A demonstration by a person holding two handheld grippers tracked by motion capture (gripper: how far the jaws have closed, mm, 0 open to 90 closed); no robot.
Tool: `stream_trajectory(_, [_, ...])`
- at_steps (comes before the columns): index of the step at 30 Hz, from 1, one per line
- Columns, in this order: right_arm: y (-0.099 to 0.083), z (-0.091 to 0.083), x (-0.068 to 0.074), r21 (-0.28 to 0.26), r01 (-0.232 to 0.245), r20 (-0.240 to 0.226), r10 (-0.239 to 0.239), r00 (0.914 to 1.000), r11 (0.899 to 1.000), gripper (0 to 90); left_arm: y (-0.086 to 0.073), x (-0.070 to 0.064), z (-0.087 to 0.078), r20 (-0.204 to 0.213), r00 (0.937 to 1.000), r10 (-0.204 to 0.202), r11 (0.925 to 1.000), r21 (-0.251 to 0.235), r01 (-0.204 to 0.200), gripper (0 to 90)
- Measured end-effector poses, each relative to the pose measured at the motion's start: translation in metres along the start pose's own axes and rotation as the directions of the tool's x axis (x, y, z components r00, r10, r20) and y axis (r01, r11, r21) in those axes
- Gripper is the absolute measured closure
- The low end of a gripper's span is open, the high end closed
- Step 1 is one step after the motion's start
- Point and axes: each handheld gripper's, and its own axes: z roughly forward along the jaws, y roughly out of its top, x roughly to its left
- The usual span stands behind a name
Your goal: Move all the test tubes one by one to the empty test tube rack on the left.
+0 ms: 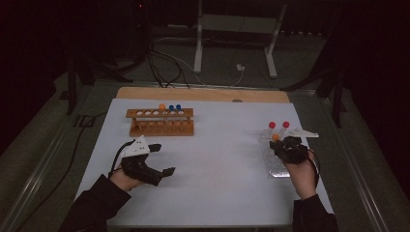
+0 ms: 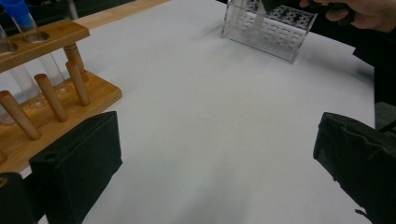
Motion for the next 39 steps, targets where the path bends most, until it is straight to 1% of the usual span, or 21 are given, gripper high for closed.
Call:
stream_trajectory(3, [0.000,-0.002,0.001,-0.016,0.010,0.004,-0.010,0.9999,1.000,75.2,0.000,0.000,0.000,0.001,1.0000,-0.004,1.0000,0.000,0.004,1.8])
stream_trajectory(10, [0.006,-0.016,0.003,-0.069,0.021,0.011,-0.020,0.9997,0.997,75.3,-0.001,0.001,0.001,0.000,1.0000,-0.003,1.0000,0.006,0.003,1.8])
stream_trajectory(15, [0.010,-0.028,0.005,-0.107,0.040,0.024,-0.038,0.9990,0.993,75.3,-0.001,0.001,0.001,0.003,1.0000,-0.005,1.0000,0.008,0.005,1.8])
stream_trajectory(17, [0.012,-0.034,0.007,-0.125,0.052,0.030,-0.048,0.9984,0.991,75.3,-0.001,0.001,0.001,0.003,1.0000,-0.004,0.9999,0.010,0.004,1.8])
stream_trajectory(20, [0.016,-0.043,0.009,-0.151,0.056,0.034,-0.051,0.9981,0.987,75.3,-0.001,0.001,0.001,0.004,1.0000,-0.005,1.0000,0.008,0.005,1.8])
stream_trajectory(24, [0.020,-0.054,0.014,-0.186,0.065,0.016,-0.063,0.9979,0.980,75.3,0.000,0.000,0.000,0.006,1.0000,-0.002,1.0000,0.006,0.002,1.8])
stream_trajectory(26, [0.022,-0.057,0.020,-0.195,0.072,-0.006,-0.075,0.9972,0.978,75.3,0.000,0.000,0.000,0.010,0.9999,-0.004,1.0000,0.005,0.004,1.8])
stream_trajectory(30, [0.023,-0.056,0.033,-0.190,0.095,-0.048,-0.106,0.9932,0.977,75.3,0.001,-0.001,0.001,0.015,0.9999,0.000,1.0000,0.009,0.000,1.8])
stream_trajectory(34, [0.021,-0.050,0.046,-0.176,0.117,-0.095,-0.135,0.9863,0.977,75.3,0.002,-0.003,0.002,0.029,0.9996,0.004,0.9999,0.009,-0.005,1.9])
stream_trajectory(39, [0.018,-0.043,0.065,-0.158,0.147,-0.150,-0.171,0.9737,0.976,75.3,0.004,-0.006,0.005,0.040,0.9991,0.010,0.9998,0.018,-0.011,1.9])
